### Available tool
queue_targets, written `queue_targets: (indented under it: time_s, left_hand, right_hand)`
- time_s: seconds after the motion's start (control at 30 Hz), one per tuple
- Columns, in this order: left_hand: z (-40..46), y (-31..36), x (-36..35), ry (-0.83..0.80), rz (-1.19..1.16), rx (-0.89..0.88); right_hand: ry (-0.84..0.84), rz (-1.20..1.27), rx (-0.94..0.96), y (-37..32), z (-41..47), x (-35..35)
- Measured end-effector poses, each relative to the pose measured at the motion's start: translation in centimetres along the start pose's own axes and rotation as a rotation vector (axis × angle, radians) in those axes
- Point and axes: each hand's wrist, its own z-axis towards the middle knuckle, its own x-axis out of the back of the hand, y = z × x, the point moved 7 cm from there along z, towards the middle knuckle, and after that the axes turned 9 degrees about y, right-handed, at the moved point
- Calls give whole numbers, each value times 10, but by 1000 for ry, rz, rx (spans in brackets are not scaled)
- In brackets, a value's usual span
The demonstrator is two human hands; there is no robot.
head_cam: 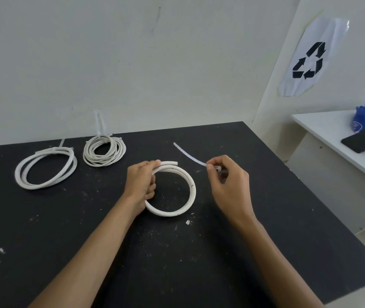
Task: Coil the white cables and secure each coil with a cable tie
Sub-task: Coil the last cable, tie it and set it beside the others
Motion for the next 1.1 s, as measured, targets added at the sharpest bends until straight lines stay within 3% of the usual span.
queue_targets:
  time_s: [0.33,0.6,0.73,1.1]
  left_hand:
    - [9,17,66,206,-65,-67]
    - [-8,13,83,106,54,-165]
    - [-14,15,89,154,145,-242]
    - [-14,9,96,144,20,-172]
  right_hand:
    - [-315,-124,422,-34,-35,-45]
    - [-167,-245,651,-74,-64,-97]
    - [-95,-251,687,-82,-71,-110]
    - [-147,-205,725,-90,-74,-115]
